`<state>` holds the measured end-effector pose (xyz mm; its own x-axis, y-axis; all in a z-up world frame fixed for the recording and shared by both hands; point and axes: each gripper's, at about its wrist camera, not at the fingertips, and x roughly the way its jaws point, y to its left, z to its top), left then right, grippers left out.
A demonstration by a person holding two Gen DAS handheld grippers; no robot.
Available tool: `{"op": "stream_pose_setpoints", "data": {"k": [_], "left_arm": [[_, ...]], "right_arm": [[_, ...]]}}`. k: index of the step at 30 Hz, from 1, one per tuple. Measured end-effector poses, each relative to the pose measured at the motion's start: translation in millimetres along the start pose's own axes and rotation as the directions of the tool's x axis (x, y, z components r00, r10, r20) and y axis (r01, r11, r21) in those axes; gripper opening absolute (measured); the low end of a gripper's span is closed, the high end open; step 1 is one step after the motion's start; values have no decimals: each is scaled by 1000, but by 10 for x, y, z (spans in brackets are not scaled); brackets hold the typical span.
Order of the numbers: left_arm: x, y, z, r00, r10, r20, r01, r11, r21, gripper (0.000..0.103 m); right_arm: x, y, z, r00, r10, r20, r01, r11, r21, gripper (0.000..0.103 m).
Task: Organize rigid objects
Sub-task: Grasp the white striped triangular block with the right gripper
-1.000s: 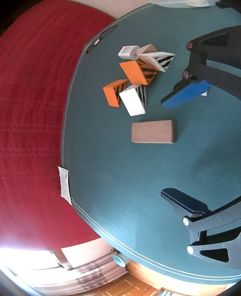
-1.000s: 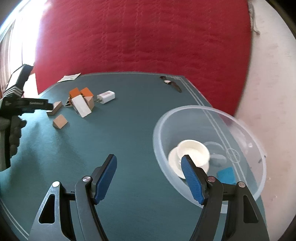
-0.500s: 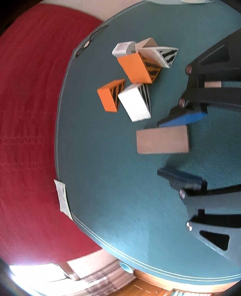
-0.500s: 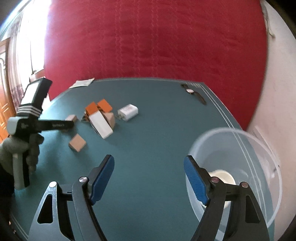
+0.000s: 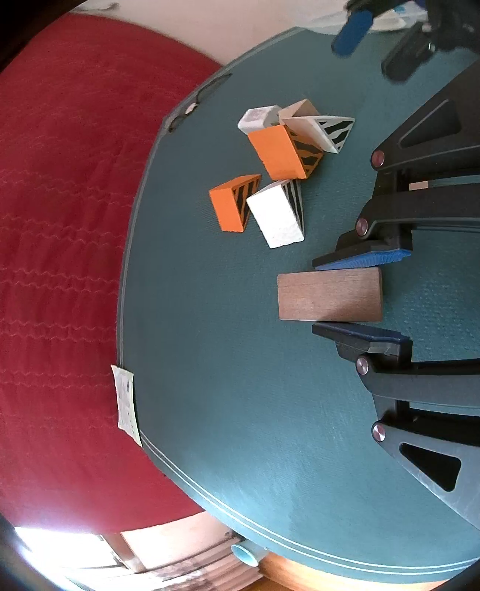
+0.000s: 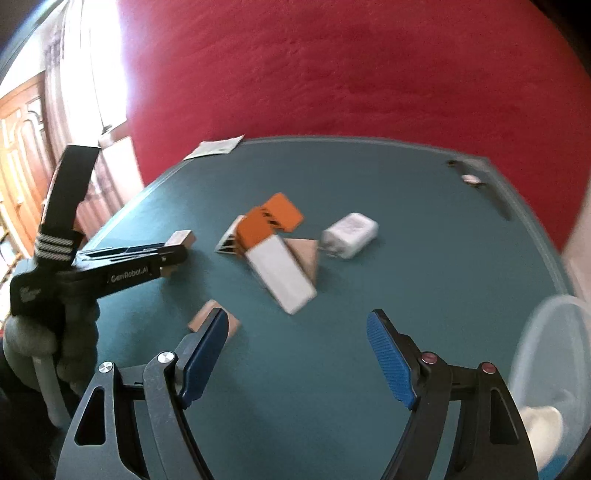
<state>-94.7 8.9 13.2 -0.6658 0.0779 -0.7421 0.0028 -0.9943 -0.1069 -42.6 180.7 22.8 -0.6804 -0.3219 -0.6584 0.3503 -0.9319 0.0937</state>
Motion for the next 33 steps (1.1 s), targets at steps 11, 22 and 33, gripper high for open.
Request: {"op": "stream_pose_setpoints", "data": {"k": [11, 22, 33], "left_arm": [[-40, 68, -30, 999, 32, 22, -31, 999, -37, 29], [-7, 64, -54, 1000, 29, 9, -29, 999, -35, 29], [-10, 5, -85, 1000, 26, 12, -26, 999, -21, 29]], "right_arm": [[473, 31, 211, 994, 92, -61, -93, 996, -5, 64], [643, 60, 221, 993, 88, -83, -90, 996, -10, 46], [439, 138, 90, 998, 53, -47, -55, 998, -43, 39]]}}
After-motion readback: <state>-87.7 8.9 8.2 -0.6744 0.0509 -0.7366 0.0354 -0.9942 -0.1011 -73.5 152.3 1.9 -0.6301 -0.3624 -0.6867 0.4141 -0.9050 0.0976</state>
